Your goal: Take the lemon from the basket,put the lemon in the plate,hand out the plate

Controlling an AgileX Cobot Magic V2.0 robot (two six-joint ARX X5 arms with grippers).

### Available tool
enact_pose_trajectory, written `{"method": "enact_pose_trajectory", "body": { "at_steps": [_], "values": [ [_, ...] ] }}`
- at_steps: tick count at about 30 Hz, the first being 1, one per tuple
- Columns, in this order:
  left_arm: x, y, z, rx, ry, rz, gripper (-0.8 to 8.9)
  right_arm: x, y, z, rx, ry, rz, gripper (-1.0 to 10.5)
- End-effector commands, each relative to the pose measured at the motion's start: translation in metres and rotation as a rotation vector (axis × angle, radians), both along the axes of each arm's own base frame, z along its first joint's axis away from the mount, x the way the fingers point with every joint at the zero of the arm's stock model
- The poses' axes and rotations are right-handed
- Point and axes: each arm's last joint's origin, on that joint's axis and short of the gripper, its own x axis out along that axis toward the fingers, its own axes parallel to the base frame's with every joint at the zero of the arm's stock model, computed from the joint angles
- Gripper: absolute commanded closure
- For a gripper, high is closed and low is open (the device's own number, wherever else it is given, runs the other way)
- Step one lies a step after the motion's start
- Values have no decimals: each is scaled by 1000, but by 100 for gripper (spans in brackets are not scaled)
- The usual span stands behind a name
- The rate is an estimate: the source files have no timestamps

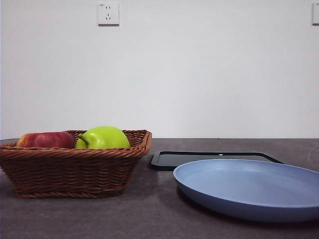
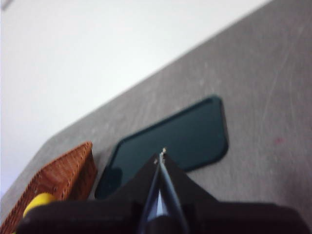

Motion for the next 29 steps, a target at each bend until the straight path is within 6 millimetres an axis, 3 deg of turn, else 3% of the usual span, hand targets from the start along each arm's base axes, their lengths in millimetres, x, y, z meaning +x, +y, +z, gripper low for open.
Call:
{"method": "enact_pose_trajectory", "body": {
  "at_steps": [1, 9, 17, 23, 29],
  "values": [
    [-1, 0, 21, -24, -21, -1, 806, -2, 1, 18, 20, 14, 22, 941],
    [18, 0, 67, 18, 50, -18, 806, 0, 2, 66, -82, 110, 66, 941],
    [52, -3, 106, 80, 117, -193, 806, 19, 4, 99, -188, 273, 191, 941],
    [74, -12, 121, 186, 224, -290, 806, 41, 4, 97, -278, 511, 264, 941],
    [87, -27, 126, 288, 326, -367, 807, 64, 6, 70, -314, 750, 346, 938]
  ]
}}
